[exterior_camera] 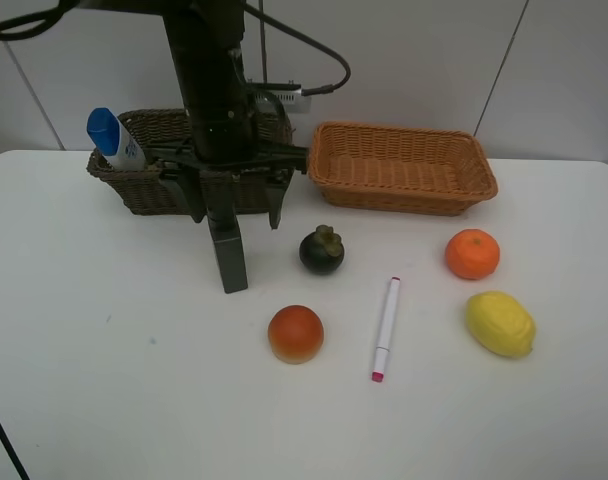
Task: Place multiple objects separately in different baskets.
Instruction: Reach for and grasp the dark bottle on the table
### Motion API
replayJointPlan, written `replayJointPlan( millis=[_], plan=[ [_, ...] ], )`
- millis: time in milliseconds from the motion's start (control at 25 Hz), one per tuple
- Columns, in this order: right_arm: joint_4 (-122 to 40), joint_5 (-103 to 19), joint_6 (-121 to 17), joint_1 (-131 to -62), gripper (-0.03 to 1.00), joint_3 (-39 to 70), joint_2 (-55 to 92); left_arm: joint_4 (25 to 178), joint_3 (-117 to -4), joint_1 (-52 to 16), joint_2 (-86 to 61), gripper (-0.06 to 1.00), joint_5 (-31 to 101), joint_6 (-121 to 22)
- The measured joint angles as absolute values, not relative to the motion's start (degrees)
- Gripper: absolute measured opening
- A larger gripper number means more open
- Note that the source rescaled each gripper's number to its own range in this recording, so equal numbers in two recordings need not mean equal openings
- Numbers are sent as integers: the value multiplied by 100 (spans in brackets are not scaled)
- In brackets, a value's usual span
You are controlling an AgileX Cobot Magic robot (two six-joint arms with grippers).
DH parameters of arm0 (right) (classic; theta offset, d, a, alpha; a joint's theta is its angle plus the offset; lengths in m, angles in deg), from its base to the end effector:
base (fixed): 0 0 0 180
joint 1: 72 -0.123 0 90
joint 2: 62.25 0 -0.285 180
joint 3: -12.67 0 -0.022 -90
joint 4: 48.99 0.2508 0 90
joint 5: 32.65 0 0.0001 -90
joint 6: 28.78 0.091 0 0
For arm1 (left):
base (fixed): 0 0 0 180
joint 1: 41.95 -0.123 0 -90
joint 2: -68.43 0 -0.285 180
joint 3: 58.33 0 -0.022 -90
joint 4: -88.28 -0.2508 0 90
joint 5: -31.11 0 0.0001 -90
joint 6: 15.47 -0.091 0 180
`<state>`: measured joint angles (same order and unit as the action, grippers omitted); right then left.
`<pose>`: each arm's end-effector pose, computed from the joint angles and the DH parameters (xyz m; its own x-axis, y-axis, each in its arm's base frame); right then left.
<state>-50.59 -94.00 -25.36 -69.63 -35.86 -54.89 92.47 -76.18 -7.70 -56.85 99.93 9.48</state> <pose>-0.0066 -0.0020 0.2767 -0.4538 0.0651 -0.8887 0.0842 0.9960 0.0300 0.3407 -0.2395 0.2109 -0.9902 0.1363 -0.0291 0.1384 0.9862 -0.0904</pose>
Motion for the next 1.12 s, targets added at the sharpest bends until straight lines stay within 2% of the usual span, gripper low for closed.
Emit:
replayJointPlan(
  millis=[800, 880, 920, 1040, 1120],
  plan=[
    [-5054, -9400, -2536, -6963, 100, -3586, -5489, 8886, -7618, -922, -6604, 98, 9994, 1051],
    [-5054, -9400, -2536, -6963, 100, -3586, -5489, 8880, -7618, -922, -6613, 84, 9994, 1051],
    [-5054, -9400, -2536, -6963, 100, -3586, -5489, 8875, -7618, -922, -6613, 68, 9994, 1051],
    [-5054, -9400, -2536, -6963, 100, -3586, -5489, 8930, -7618, -928, -6613, 11, 9994, 1028],
    [-5054, -9400, -2536, -6963, 100, -3586, -5489, 8924, -7618, -928, -6613, 12, 9994, 960]
  ],
)
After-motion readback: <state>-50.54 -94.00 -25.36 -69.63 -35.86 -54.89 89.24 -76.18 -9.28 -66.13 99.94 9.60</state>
